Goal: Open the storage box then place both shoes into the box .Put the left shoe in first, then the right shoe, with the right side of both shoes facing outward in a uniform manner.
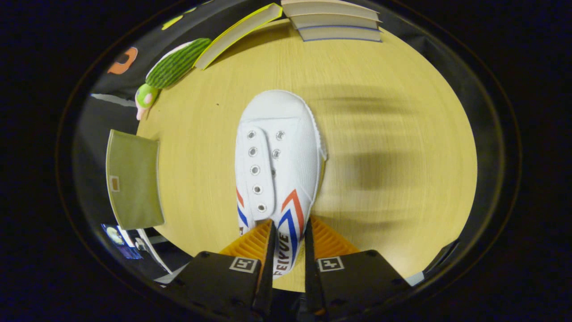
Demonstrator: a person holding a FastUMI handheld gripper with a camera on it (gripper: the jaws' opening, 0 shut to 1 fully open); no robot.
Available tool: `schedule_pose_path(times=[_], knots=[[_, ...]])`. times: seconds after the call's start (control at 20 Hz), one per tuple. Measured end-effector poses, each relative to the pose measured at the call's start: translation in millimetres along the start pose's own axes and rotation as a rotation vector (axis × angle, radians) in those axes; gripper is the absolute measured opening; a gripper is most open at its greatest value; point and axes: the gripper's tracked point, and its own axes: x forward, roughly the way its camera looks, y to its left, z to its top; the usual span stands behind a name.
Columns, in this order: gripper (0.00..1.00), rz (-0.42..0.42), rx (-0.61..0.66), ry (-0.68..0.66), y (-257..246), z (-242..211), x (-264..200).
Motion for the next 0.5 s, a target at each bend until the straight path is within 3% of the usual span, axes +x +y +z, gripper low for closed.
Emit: schedule_pose_path(times=[0.05, 0.1, 0.15, 0.35, 0.5], knots=[[0.3, 0.017, 0.029, -0.013, -3.3, 1.1, -1.1], [0.16, 0.037, 0.063, -0.026, -3.2, 3.5, -1.2], [0.09, 0.047, 0.078, -0.033, -4.5, 3.4, -0.3], [0.07, 0.1, 0.13, -0.021, 11.3, -6.3, -4.8], [0.07, 0.143, 0.142, -0.02, 57.5, -20.9, -32.4]])
